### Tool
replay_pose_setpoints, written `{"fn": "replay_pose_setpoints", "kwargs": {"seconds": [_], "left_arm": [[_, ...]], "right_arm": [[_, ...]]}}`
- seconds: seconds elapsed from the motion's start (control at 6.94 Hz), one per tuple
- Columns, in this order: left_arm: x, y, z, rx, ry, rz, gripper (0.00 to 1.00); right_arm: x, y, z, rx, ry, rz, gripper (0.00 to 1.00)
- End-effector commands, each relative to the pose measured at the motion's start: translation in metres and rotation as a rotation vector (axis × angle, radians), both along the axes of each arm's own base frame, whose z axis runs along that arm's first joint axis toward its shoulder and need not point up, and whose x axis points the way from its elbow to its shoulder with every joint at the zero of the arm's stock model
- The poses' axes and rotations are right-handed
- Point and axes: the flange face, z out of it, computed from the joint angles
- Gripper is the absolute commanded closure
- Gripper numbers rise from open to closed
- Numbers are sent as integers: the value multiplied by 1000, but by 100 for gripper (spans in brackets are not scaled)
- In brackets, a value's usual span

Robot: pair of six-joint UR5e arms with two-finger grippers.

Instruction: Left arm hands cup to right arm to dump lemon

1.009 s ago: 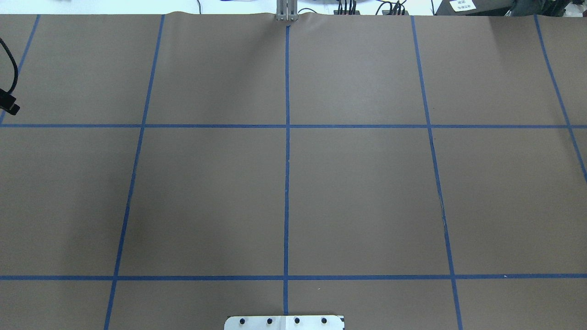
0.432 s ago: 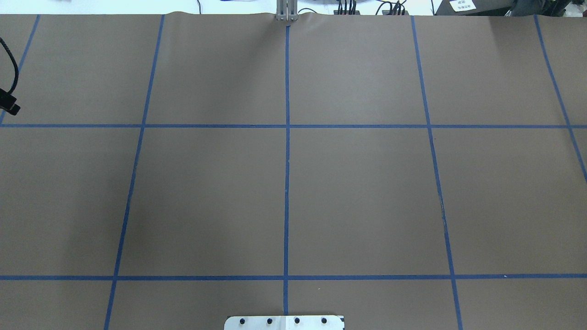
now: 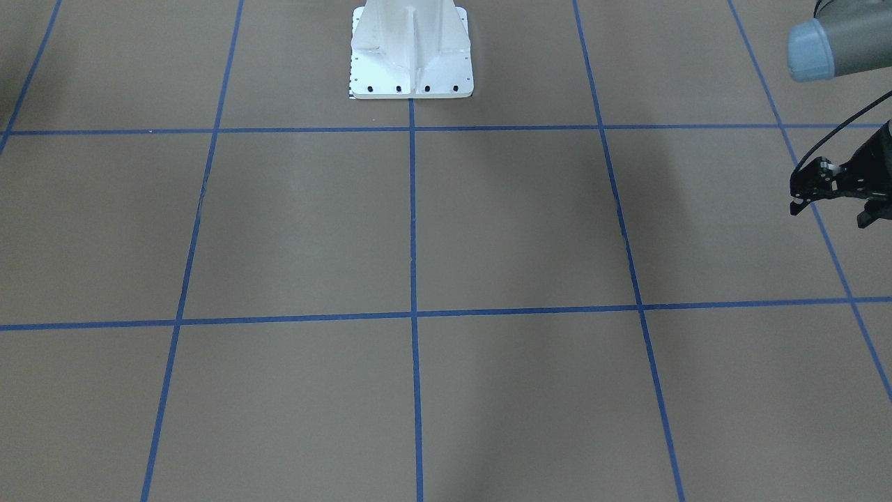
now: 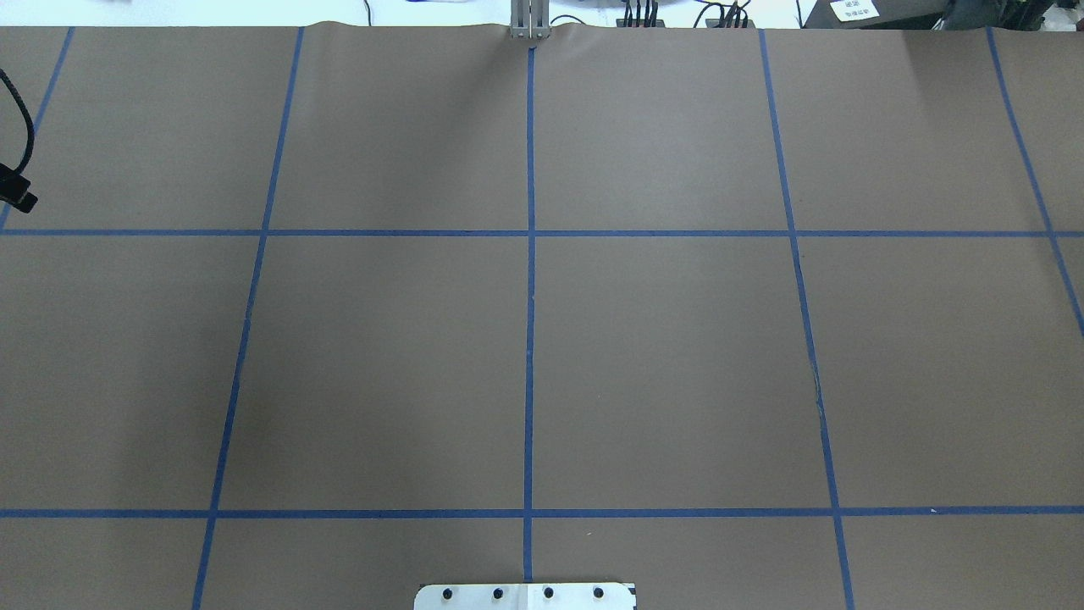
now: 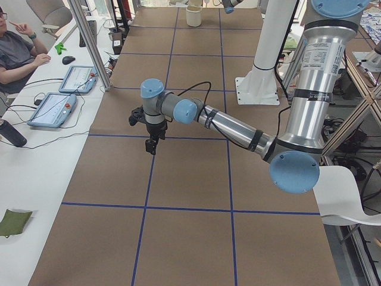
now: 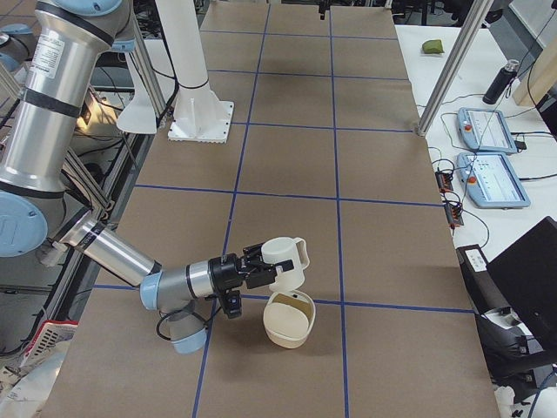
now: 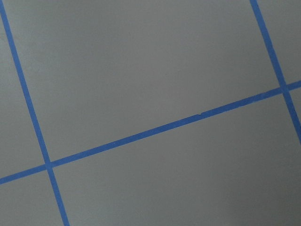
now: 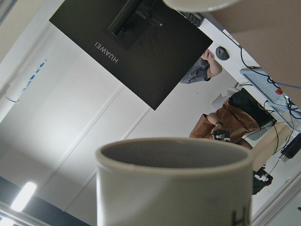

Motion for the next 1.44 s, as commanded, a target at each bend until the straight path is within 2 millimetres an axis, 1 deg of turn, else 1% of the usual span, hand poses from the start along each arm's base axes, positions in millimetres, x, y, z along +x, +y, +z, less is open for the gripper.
{"fn": "replay_pose_setpoints", "kwargs": {"seconds": [0.0, 0.29, 0.43, 0.58, 0.72, 0.86, 1.15, 1.3], "left_arm": [[-1, 1, 2, -4, -1, 0, 0], [1, 0, 6, -9, -3, 2, 0], [1, -2, 7, -13, -5, 2, 0], [1, -1, 7, -13, -5, 2, 0], [1, -1, 9, -16, -6, 2, 0], [1, 0, 9, -16, -6, 2, 0], [0, 1, 11, -21, -6, 3, 0], [0, 1, 13, -24, -7, 3, 0]], "right_arm": [[-7, -3, -6, 56, 275, 31, 80], [-12, -12, -8, 91, 574, 93, 81], [-16, -19, -15, 114, 722, 119, 82], [-23, -24, -22, 159, 920, 113, 82], [-29, -24, -20, 202, 1110, 105, 82], [-32, -21, -18, 269, 1283, 104, 82], [-40, -16, -13, 419, 1597, 106, 82], [-45, -16, -11, 515, 1787, 117, 82]]}}
